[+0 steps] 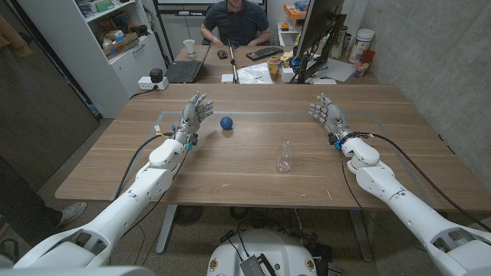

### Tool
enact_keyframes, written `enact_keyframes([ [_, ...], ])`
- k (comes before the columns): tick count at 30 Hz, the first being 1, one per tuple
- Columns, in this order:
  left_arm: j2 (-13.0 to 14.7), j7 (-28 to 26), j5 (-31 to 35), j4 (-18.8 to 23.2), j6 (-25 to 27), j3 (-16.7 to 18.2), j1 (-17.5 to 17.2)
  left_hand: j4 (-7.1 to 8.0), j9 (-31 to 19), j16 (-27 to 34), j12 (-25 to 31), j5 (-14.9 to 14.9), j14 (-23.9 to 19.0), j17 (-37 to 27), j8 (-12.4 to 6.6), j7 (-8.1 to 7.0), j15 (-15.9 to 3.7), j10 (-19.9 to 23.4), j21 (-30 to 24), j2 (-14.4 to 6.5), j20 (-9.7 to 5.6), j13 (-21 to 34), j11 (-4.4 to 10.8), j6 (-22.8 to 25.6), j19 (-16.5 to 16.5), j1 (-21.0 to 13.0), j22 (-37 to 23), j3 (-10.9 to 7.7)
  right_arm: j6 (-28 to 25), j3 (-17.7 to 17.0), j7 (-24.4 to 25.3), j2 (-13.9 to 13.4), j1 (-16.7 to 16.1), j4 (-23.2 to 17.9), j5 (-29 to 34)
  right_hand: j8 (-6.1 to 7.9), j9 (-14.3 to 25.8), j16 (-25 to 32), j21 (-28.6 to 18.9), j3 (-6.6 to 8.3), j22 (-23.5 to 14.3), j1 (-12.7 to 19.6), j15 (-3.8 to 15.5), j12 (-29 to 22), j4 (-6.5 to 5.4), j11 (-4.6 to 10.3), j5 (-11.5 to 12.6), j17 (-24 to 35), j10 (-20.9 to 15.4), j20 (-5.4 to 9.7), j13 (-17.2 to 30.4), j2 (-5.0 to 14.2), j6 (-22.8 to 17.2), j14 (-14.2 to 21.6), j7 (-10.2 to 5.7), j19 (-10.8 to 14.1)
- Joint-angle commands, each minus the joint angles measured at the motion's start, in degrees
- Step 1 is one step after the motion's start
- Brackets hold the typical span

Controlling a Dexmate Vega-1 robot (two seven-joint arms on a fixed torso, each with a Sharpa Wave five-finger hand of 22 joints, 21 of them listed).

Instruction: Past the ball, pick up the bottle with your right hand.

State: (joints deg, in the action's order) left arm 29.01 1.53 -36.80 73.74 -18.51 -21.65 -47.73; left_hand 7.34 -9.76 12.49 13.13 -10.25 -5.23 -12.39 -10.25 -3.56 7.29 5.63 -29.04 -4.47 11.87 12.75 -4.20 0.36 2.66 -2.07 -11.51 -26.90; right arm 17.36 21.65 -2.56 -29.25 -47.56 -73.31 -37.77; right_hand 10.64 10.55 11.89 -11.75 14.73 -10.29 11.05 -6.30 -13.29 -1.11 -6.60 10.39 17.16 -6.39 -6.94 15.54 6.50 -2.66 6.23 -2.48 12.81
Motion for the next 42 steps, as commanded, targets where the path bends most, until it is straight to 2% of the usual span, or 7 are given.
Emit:
enact_keyframes([
  [1, 0.0, -0.5, 0.0, -1.3, -2.0, -1.2, 1.0, -0.18, -0.2, -1.0, -1.1, -0.3, 2.0, 0.5, -0.11, -0.33, 0.12, -2.4, 0.4, -0.5, 0.18, -0.4, 0.48, -0.4, 0.7, -0.6, -0.1, -0.47, 0.8, 1.0, -0.1, -0.5, 0.8, 1.0, -0.9, 0.39, 0.2, -0.6, 0.3, 0.56, -0.3, 0.8, -0.02, 1.1, 0.19, 1.18, 0.3, -0.4, 2.0, 0.27, -0.4, -0.17, -0.3, -1.7, -0.10, -0.6],
  [3, -0.2, -2.1, 0.3, -1.1, -2.2, -1.2, 0.9, -0.25, -0.2, -1.0, -1.2, -0.3, 2.0, 0.6, -0.40, 0.54, 0.19, -2.5, 0.5, -0.6, 0.07, -0.6, -0.19, 0.2, 0.8, -0.7, -0.1, -0.56, 0.0, 1.0, 1.3, -0.5, 0.6, 0.3, -1.0, 0.38, 0.2, -0.5, 0.3, 0.60, -0.3, 0.8, -0.04, 0.9, 0.19, 1.05, 0.3, -0.4, 1.6, 0.25, -0.5, -0.12, -0.2, -1.6, -0.08, -0.7],
  [7, -0.1, -0.2, -0.4, -2.1, -2.9, -1.7, 1.5, -0.05, -0.8, -0.4, 0.8, -0.1, 0.2, 1.0, -2.51, 6.04, 0.57, 2.9, 0.8, -0.6, 0.25, -0.9, -3.24, 7.9, 0.4, -0.3, -0.2, -0.70, 1.6, 1.3, -0.1, -0.1, 1.1, 1.6, -1.5, 1.82, 0.5, 2.6, -0.6, 0.36, -0.3, -0.7, -0.20, -2.8, -0.63, -3.91, 0.1, -0.1, -7.9, -0.40, -0.2, 0.20, -4.4, 5.4, 3.04, 0.8],
  [11, 0.2, 0.1, -1.0, -2.2, -2.1, -1.9, 1.8, -0.12, -0.8, -0.8, -0.6, -0.1, 0.9, 1.1, -0.92, 3.88, 0.89, -0.2, 1.0, -0.5, 0.26, -1.0, -2.43, 5.3, 0.4, -0.3, -0.2, -0.80, 3.5, 0.9, 0.3, -0.7, 1.5, 1.6, -0.8, 0.59, 0.6, 0.6, -0.2, 0.81, -0.3, -0.1, -0.87, 0.7, 0.07, -1.91, 0.2, -0.4, 0.1, -0.98, -0.3, -0.07, -2.0, 1.0, 1.29, -0.3],
  [17, 0.0, 1.3, -1.9, -3.3, -2.3, -2.2, 2.4, -0.21, -0.7, -1.0, -1.1, -0.1, 1.4, 1.1, -0.13, 2.67, 1.05, -1.3, 1.2, -0.4, 0.31, -1.1, -1.92, 3.2, 0.5, -0.4, -0.2, -0.85, 4.5, -0.4, 0.4, -4.7, 1.9, -1.1, 0.7, 0.20, 0.5, -0.2, 0.2, 0.76, -0.3, 1.0, -0.47, 1.6, 1.56, -0.16, 0.2, -1.1, 2.3, -5.27, -0.9, -1.70, -0.1, -1.1, -0.13, -1.3],
  [29, 0.3, 2.3, -2.8, -4.0, -2.9, -2.2, 2.3, -0.22, -0.7, -1.0, -1.2, -0.1, 1.6, 1.1, -0.06, 2.37, 1.21, -1.6, 1.3, -0.3, 0.32, -1.2, -1.88, 2.8, 0.7, -0.4, -0.2, -0.82, 2.0, -3.5, 8.7, -15.1, -2.5, -13.4, 9.6, 0.73, 0.5, 0.4, 0.0, -0.23, -0.3, 2.1, -0.18, 1.3, 3.59, 2.60, 0.3, -2.0, 1.9, -5.43, -1.4, -4.81, -0.4, -0.1, -4.05, -1.0],
  [42, 0.9, 3.6, -3.7, -4.0, -3.4, -1.9, 1.8, -0.21, -0.6, -1.1, -1.2, -0.1, 1.9, 1.1, -0.15, 2.29, 0.91, -1.7, 1.4, -0.2, 0.32, -1.2, -1.95, 2.7, 0.7, -0.3, -0.2, -0.76, 0.1, -8.6, 17.2, -21.1, -9.0, -24.1, 17.1, 1.11, 0.6, 0.5, -0.3, -0.48, -0.3, 3.5, -0.29, 1.1, 5.10, 2.72, 0.4, -2.4, 1.6, -5.45, -1.5, -6.32, -0.9, 0.0, -4.39, -0.1],
])
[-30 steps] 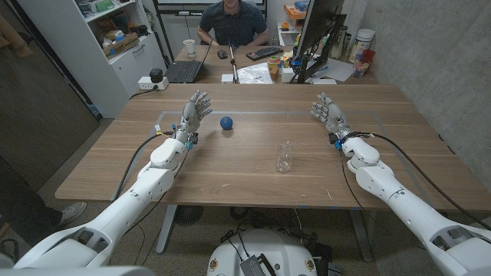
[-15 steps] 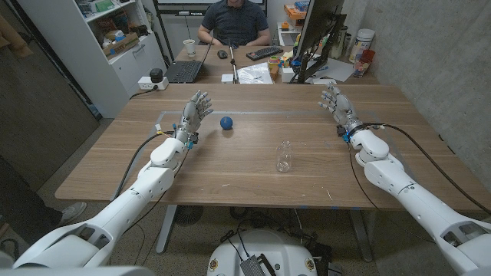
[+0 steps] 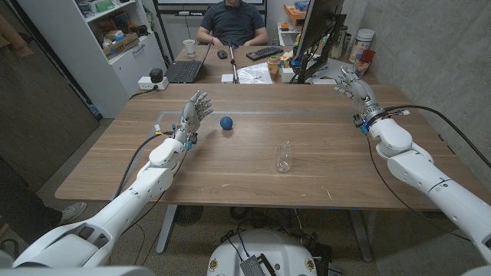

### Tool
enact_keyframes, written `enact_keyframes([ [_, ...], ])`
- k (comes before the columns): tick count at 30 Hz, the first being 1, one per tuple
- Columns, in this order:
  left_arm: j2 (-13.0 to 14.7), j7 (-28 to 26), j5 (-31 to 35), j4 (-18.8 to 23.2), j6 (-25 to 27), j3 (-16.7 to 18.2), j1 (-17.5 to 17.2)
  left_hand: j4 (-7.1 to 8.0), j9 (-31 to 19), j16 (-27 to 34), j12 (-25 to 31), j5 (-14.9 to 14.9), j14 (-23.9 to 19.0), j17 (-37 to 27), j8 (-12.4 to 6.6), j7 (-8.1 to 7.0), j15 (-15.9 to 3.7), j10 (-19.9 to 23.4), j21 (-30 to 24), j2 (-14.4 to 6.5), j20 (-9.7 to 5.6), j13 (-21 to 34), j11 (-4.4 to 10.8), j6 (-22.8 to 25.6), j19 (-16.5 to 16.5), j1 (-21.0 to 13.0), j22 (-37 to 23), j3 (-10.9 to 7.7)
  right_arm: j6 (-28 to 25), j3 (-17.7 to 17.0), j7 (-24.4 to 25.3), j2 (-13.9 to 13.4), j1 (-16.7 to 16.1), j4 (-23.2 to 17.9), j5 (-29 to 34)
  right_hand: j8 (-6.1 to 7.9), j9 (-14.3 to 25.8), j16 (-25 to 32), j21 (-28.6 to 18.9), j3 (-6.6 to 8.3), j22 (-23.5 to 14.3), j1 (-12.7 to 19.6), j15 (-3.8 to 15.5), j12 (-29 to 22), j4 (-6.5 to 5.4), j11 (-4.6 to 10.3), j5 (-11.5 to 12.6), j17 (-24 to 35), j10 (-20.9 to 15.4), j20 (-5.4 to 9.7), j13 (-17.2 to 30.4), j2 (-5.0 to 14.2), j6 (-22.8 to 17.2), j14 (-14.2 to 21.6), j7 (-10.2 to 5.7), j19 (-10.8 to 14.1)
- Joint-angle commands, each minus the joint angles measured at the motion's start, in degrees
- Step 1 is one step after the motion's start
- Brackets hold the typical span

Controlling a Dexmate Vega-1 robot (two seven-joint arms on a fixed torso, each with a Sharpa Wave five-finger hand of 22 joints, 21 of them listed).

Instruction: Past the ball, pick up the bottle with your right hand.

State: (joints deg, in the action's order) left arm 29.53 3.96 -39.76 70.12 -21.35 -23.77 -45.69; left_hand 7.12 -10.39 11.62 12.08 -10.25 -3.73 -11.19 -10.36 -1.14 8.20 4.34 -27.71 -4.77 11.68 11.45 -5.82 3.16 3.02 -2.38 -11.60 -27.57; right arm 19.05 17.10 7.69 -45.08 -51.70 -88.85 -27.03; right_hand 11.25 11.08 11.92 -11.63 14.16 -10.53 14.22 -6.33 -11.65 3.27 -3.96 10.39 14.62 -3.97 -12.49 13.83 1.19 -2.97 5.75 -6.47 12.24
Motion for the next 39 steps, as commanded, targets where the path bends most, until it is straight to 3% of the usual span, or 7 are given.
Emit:
enact_keyframes([
  [1, 0.4, 1.2, -0.6, -0.4, -0.6, 0.2, -0.2, 0.01, 0.0, -0.2, -0.1, -0.2, 0.4, -0.1, -0.06, -0.07, 0.00, -0.4, 0.1, 0.1, 0.52, 0.1, -0.32, -0.1, 0.3, 0.0, -0.2, -0.08, -1.8, -4.6, 7.3, -5.6, -5.2, -9.1, 6.7, 0.51, 0.1, 0.5, -0.4, 0.08, -0.1, 0.4, -0.25, -0.6, 0.82, 0.10, 0.4, 0.1, -1.0, 0.09, 0.2, -1.09, -0.6, 0.5, -0.32, 0.5],
  [10, -0.1, 2.7, -0.8, -2.1, -1.2, -0.1, 0.9, 0.02, 0.0, -0.3, -0.1, -0.2, 0.5, -0.1, -0.09, -0.10, -0.11, -0.4, 0.1, 0.1, 0.52, 0.0, -0.44, -0.1, 0.3, 0.1, -0.2, -0.05, -3.0, -10.5, 13.7, -6.8, -10.9, -14.8, 13.0, 0.59, 0.2, 0.9, -0.5, 0.15, -0.1, 1.3, 0.17, -0.7, 1.55, 0.08, 0.5, -0.1, -1.2, 0.12, 0.1, -1.46, -0.6, 1.5, -0.52, 1.1],
  [12, -0.3, 3.0, -0.6, -2.6, -1.5, -0.2, 1.3, 0.02, 0.0, -0.3, -0.1, -0.2, 0.5, -0.1, -0.10, -0.13, -0.09, -0.4, 0.1, 0.2, 0.52, 0.0, -0.44, -0.1, 0.3, 0.1, -0.2, -0.04, -3.2, -11.7, 14.8, -6.7, -12.2, -15.8, 14.6, 0.84, 0.3, 1.7, -0.8, 0.29, -0.1, 2.4, 0.66, -1.5, 2.34, -0.09, 0.6, -0.2, -3.3, 0.09, 0.2, -1.55, -1.2, 3.2, -0.80, 2.2],
  [23, -0.6, 4.5, 0.3, -4.8, -2.3, -0.8, 3.3, 0.04, 0.0, -0.3, -0.1, -0.2, 0.6, -0.1, -0.15, -0.05, -0.16, -0.3, 0.2, 0.2, 0.52, 0.0, -0.49, -0.1, 0.3, 0.1, -0.2, -0.01, -3.3, -20.0, 15.2, -6.1, -19.8, -22.2, 21.2, 1.29, 0.4, 2.1, -1.2, 0.31, -0.1, 3.2, 1.02, -2.2, 2.99, -0.32, 0.5, -0.4, -5.3, 0.13, 0.3, -1.61, -2.5, 4.0, -0.71, 3.7],
  [28, -1.0, 5.7, 1.0, -6.7, -2.8, -1.3, 5.0, 0.05, 0.1, -0.3, -0.1, -0.2, 0.7, -0.1, -0.17, -0.07, -0.19, -0.3, 0.2, 0.2, 0.52, 0.0, -0.55, -0.1, 0.3, 0.1, -0.2, 0.01, -3.6, -24.3, 15.0, -3.8, -23.8, -25.9, 25.6, 1.36, 0.4, 2.2, -1.3, 0.33, -0.2, 3.5, 1.20, -2.3, 3.16, -0.43, 0.5, -0.4, -5.5, 0.14, 0.4, -1.62, -2.8, 4.1, -0.62, 4.2],
  [35, -1.5, 7.4, 1.3, -8.7, -4.3, -1.5, 6.6, 0.06, 0.1, -0.3, -0.1, -0.2, 0.7, -0.1, -0.19, -0.09, -0.25, -0.4, 0.2, 0.2, 0.52, 0.0, -0.46, -0.1, 0.3, 0.2, -0.2, 0.02, -9.8, -29.6, 13.9, 0.1, -29.5, -34.4, 34.9, 1.19, 0.4, 2.1, -1.5, 0.18, -0.2, 3.8, 1.17, -1.8, 3.51, -0.11, 0.6, -0.5, -4.6, 0.15, 0.4, -2.07, -2.5, 4.1, -0.41, 5.0],
  [39, -1.6, 7.4, 1.5, -9.6, -4.5, -1.4, 7.1, 0.07, 0.1, -0.2, -0.1, -0.2, 0.7, -0.1, -0.21, -0.02, -0.24, -0.4, 0.2, 0.2, 0.51, 0.0, -0.43, -0.1, 0.3, 0.2, -0.2, 0.02, -11.2, -30.7, 13.3, 2.9, -30.8, -37.6, 40.1, 0.99, 0.4, 2.1, -1.7, 0.06, -0.2, 3.9, 1.33, -1.7, 3.63, -0.01, 0.6, -0.6, -4.3, 0.17, 0.4, -2.29, -2.1, 4.2, -0.44, 5.5],
])
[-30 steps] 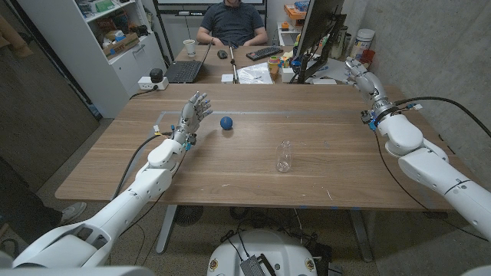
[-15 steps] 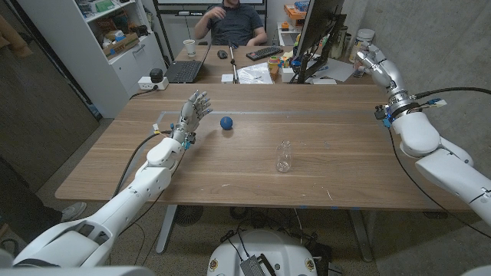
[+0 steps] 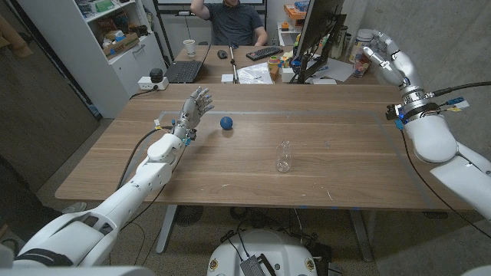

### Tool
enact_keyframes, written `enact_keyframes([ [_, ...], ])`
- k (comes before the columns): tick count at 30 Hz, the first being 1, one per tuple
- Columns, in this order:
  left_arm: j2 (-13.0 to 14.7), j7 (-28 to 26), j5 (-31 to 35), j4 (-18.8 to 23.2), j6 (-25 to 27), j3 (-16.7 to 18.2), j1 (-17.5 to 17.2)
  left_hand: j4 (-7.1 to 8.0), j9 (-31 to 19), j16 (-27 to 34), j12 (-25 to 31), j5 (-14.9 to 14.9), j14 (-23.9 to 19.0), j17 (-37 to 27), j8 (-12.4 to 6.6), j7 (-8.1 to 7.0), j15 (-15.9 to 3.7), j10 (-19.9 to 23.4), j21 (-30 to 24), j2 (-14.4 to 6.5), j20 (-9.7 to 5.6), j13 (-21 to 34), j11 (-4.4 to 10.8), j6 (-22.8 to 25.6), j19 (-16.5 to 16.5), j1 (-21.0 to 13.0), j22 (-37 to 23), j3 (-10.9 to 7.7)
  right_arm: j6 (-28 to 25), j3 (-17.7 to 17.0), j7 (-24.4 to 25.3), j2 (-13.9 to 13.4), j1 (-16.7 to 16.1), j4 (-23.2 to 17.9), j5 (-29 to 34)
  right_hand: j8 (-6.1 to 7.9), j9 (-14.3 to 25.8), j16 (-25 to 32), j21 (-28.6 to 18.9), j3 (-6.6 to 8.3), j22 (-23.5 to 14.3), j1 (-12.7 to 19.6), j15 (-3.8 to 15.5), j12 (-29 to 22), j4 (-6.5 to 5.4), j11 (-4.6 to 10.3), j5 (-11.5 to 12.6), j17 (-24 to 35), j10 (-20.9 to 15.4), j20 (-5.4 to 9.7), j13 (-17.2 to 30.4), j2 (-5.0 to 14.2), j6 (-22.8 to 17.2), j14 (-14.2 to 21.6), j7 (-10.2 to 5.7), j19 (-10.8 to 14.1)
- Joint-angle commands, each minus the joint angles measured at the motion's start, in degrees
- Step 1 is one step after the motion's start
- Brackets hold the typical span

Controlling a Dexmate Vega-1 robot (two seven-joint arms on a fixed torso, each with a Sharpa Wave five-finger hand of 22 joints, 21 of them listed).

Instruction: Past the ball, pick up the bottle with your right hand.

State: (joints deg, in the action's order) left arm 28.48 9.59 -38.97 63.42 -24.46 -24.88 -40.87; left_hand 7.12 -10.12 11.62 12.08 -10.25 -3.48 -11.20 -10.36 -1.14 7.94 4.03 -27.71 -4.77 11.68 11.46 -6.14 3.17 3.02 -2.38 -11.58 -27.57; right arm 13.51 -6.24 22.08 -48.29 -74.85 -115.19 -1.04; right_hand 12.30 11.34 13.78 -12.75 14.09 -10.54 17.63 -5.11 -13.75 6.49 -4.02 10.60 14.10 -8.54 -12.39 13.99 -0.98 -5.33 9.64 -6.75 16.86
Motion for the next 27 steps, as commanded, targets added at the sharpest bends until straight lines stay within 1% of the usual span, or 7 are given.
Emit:
enact_keyframes([
  [1, -0.6, 1.8, 0.8, -3.3, -1.7, -0.3, 2.4, 0.07, -0.2, -0.2, -0.1, -0.2, 0.5, -0.1, -0.22, -0.04, 0.01, -0.1, 0.2, 0.2, 0.51, 0.0, -0.17, -0.1, 0.3, 0.2, -0.2, 0.02, -6.3, -7.3, -1.3, 6.6, -7.9, -12.0, 15.7, -0.07, 0.2, 0.3, -0.5, 0.12, -0.2, 0.5, 0.11, 0.4, 0.41, 0.08, 0.4, 0.0, 0.3, 0.07, 0.3, -0.13, 0.3, 0.3, -0.19, 1.0],
  [7, -1.5, 4.2, 1.0, -7.3, -3.7, -0.4, 4.5, 0.08, -0.2, -0.3, -0.1, -0.2, 0.5, -0.1, -0.23, -0.08, 0.02, -0.1, 0.3, 0.2, 0.52, 0.0, -0.16, -0.1, 0.3, 0.2, -0.2, 0.03, -10.5, -6.5, -3.4, 9.5, -8.5, -16.5, 22.1, -0.09, 0.2, 0.5, -0.8, 0.02, -0.2, 0.6, 0.50, 0.5, 0.54, 0.75, 0.5, -0.1, 0.4, 0.08, 0.3, -0.25, 0.2, 0.8, -0.42, 2.0],
  [9, -2.1, 5.9, 0.9, -9.8, -4.8, -0.5, 5.8, 0.08, -0.2, -0.2, -0.1, -0.2, 0.5, 0.0, -0.24, -0.06, 0.02, 0.0, 0.3, 0.2, 0.52, -0.1, -0.19, -0.1, 0.3, 0.2, -0.2, 0.03, -11.1, -6.1, -4.3, 10.7, -8.8, -17.7, 22.2, -0.06, 0.2, 0.5, -0.9, 0.01, -0.2, 0.6, 0.51, 0.5, 0.55, 0.87, 0.5, -0.1, 0.4, 0.09, 0.3, -0.23, 0.1, 0.9, -0.49, 2.2],
  [14, -4.1, 10.7, 0.5, -17.2, -7.1, -0.6, 9.6, 0.09, -0.2, -0.2, 0.0, -0.2, 0.5, 0.0, -0.25, -0.07, -0.02, 0.0, 0.3, 0.2, 0.52, -0.1, -0.18, -0.1, 0.3, 0.2, -0.2, 0.03, -15.2, -4.8, -5.8, 12.4, -10.0, -21.7, 26.9, -0.12, 0.2, 0.8, -1.3, -0.17, -0.3, 0.5, 0.74, 0.6, 0.45, 1.09, 0.4, -0.2, 0.4, 0.14, 0.2, -0.24, 0.1, 1.5, -0.68, 3.5],
  [19, -6.4, 15.8, 0.0, -25.7, -9.7, -0.4, 13.8, 0.09, -0.2, -0.2, 0.0, -0.2, 0.5, 0.0, -0.28, -0.09, -0.01, 0.0, 0.3, 0.2, 0.52, -0.1, -0.16, -0.1, 0.3, 0.2, -0.2, 0.03, -22.4, -0.2, -4.0, 13.1, -10.3, -25.6, 39.9, -0.27, 0.2, 0.8, -1.7, -0.30, -0.4, 0.4, 0.64, 0.7, 0.41, 1.34, 0.4, -0.2, 0.6, 0.11, 0.2, -0.22, 0.3, 1.6, -1.02, 4.7],
  [24, -7.3, 19.8, -0.2, -31.2, -11.0, -0.1, 16.3, 0.10, -0.2, -0.2, 0.0, -0.2, 0.5, 0.0, -0.27, -0.09, 0.00, 0.0, 0.3, 0.3, 0.52, -0.1, -0.12, -0.1, 0.3, 0.2, -0.2, 0.04, -26.0, 2.7, -5.9, 13.3, -10.5, -28.3, 43.9, -0.21, 0.2, 1.0, -1.9, -0.33, -0.4, 0.3, 1.00, 0.6, 0.36, 1.28, 0.4, -0.3, 0.2, 0.07, 0.1, -0.06, 0.1, 2.0, -1.16, 5.6],
  [27, -8.7, 22.2, -0.4, -36.2, -12.1, 0.4, 18.7, 0.10, -0.2, -0.2, 0.0, -0.2, 0.5, 0.0, -0.28, -0.12, -0.01, 0.0, 0.3, 0.2, 0.52, -0.1, -0.16, -0.1, 0.3, 0.2, -0.2, 0.04, -27.6, 4.6, -6.5, 13.5, -10.2, -29.4, 45.3, -0.20, 0.2, 1.1, -2.0, -0.33, -0.4, 0.3, 1.02, 0.6, 0.34, 1.28, 0.4, -0.3, 0.1, 0.08, 0.1, 0.03, 0.1, 2.1, -1.17, 5.9],
])
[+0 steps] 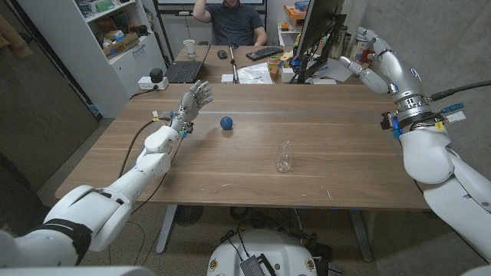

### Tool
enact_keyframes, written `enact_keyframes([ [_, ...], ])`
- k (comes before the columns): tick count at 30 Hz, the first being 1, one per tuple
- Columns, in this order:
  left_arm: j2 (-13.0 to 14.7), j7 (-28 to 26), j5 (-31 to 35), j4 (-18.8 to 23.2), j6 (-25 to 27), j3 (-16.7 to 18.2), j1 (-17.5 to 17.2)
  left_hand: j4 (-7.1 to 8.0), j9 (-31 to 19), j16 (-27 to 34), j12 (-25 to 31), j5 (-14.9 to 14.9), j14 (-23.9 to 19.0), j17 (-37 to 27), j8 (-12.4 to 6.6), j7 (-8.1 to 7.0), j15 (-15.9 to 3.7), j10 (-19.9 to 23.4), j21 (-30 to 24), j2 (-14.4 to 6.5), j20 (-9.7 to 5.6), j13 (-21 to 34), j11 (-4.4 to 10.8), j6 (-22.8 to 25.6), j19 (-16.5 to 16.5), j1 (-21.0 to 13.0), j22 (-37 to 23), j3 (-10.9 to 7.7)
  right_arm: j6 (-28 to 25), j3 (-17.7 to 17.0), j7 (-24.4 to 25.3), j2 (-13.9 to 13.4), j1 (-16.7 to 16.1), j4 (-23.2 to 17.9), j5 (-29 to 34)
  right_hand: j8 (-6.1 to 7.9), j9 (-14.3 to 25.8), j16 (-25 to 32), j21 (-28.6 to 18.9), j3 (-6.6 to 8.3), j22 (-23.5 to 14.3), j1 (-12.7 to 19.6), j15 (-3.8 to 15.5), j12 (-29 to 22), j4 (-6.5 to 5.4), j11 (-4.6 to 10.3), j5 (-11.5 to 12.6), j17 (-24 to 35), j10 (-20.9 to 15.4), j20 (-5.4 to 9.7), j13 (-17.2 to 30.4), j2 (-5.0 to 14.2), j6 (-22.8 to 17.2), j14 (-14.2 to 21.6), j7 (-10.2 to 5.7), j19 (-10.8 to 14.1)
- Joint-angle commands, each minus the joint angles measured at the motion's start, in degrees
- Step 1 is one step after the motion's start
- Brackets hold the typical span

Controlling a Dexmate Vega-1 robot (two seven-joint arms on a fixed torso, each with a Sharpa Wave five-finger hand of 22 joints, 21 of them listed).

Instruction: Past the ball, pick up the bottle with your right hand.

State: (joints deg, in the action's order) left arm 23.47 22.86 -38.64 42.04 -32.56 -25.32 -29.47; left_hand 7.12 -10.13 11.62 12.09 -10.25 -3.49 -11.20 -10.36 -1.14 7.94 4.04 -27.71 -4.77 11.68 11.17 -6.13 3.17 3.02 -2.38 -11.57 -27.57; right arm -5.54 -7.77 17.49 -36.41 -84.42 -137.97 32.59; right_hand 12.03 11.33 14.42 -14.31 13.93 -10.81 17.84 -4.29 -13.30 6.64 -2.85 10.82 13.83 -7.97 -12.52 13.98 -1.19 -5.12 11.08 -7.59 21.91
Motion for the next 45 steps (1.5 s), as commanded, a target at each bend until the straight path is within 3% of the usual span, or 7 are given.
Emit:
enact_keyframes([
  [1, -4.1, 9.6, -0.8, -16.4, -4.3, 1.0, 8.1, 0.10, -0.2, -0.2, 0.0, -0.2, 0.6, 0.0, -0.28, -0.12, 0.00, 0.0, 0.3, 0.2, 0.52, 0.2, -0.21, -0.1, 0.3, 0.2, -0.2, 0.04, -9.7, 7.4, -1.7, 1.5, -0.5, -7.1, 14.1, 0.07, 0.2, 0.4, -0.4, -0.17, -0.1, 0.1, 0.22, 0.2, 0.19, 0.12, 0.1, 0.0, -0.4, 0.20, 0.1, 0.25, -0.2, 0.7, -0.34, 1.0],
  [7, -5.9, 11.0, 0.1, -21.9, -1.1, 1.5, 11.6, 0.11, -0.1, -0.2, 0.0, -0.2, 0.6, 0.0, -0.32, -0.13, -0.07, 0.0, 0.4, 0.2, 0.51, 0.2, -0.26, 0.0, 0.2, 0.2, -0.2, 0.04, -15.3, 13.8, -3.5, 1.4, -0.9, -10.6, 22.2, 0.11, 0.2, 0.4, -0.5, -0.22, -0.1, 0.1, 0.31, 0.2, 0.16, 0.16, 0.1, -0.1, -0.4, 0.19, 0.1, 0.29, -0.3, 0.7, -0.36, 1.5],
  [10, -6.4, 11.0, 0.5, -22.1, 0.9, 2.0, 12.2, 0.11, -0.1, -0.2, 0.0, -0.2, 0.6, 0.0, -0.31, -0.05, -0.04, 0.0, 0.4, 0.2, 0.51, 0.2, -0.23, 0.0, 0.2, 0.2, -0.2, 0.04, -14.6, 12.5, -5.5, 1.0, -1.5, -11.9, 18.2, 0.15, 0.2, 0.5, -0.6, -0.23, -0.1, 0.1, 0.45, 0.3, 0.17, 0.23, 0.1, -0.1, -0.4, 0.20, 0.1, 0.32, -0.4, 0.8, -0.42, 1.8],
  [19, -6.8, 10.8, 1.7, -22.2, 2.2, 3.6, 13.0, 0.12, -0.1, -0.2, 0.0, -0.2, 0.6, 0.0, -0.35, -0.05, -0.04, 0.0, 0.4, 0.2, 0.51, 0.2, -0.22, 0.0, 0.2, 0.2, -0.3, 0.04, -18.0, 14.7, -7.8, -0.6, -1.6, -14.6, 23.3, 0.24, 0.3, 0.5, -1.2, -0.06, -0.1, 0.6, 0.57, 0.6, 0.41, 0.46, 0.1, -0.3, 0.2, 0.29, 0.0, 0.61, -0.9, 1.1, -0.93, 3.7],
  [29, -7.8, 14.8, 0.6, -22.1, -3.3, 6.9, 14.5, 0.11, -0.1, -0.2, 0.1, -0.2, 0.6, 0.0, -0.37, -0.12, -0.07, 0.2, 0.5, 0.3, 0.52, 0.2, -0.23, 0.1, 0.2, 0.2, -0.3, 0.04, -16.6, 13.6, -11.0, -2.3, -0.1, -13.7, 19.1, 0.23, 0.3, 0.5, -1.6, 0.51, 0.0, 1.9, 0.82, 0.8, 0.93, 0.73, 0.2, -0.5, 0.5, 0.31, -0.1, 1.26, -1.1, 1.5, -0.98, 5.7],
  [36, -8.1, 14.1, 1.6, -22.3, -2.4, 7.4, 15.2, 0.10, -0.1, -0.1, 0.1, -0.2, 0.5, 0.0, -0.43, -0.15, -0.20, 0.3, 0.5, 0.3, 0.51, 0.2, -0.31, 0.3, 0.1, 0.2, -0.3, 0.04, -17.0, 13.9, -14.5, -4.1, 1.3, -14.0, 17.4, 0.16, 0.3, 0.6, -2.1, 0.64, 0.0, 2.6, 1.09, 0.8, 1.25, 0.56, 0.1, -0.7, 0.4, 0.48, -0.1, 1.28, -1.1, 1.9, -1.01, 7.5],
  [45, -8.7, 12.8, 3.1, -22.4, 0.7, 7.8, 16.7, 0.07, -0.1, -0.2, 0.1, -0.2, 0.5, 0.0, -0.50, -0.13, -0.25, 0.4, 0.5, 0.3, 0.51, 0.2, -0.35, 0.5, 0.0, 0.2, -0.3, 0.04, -21.5, 18.2, -20.4, -6.3, 5.2, -14.4, 19.8, 0.36, 0.3, 1.0, -3.2, 0.73, 0.0, 3.4, 1.53, 0.6, 1.50, 0.62, -0.1, -0.9, -0.2, 0.56, -0.3, 1.44, -2.1, 3.2, -1.45, 11.4],
])
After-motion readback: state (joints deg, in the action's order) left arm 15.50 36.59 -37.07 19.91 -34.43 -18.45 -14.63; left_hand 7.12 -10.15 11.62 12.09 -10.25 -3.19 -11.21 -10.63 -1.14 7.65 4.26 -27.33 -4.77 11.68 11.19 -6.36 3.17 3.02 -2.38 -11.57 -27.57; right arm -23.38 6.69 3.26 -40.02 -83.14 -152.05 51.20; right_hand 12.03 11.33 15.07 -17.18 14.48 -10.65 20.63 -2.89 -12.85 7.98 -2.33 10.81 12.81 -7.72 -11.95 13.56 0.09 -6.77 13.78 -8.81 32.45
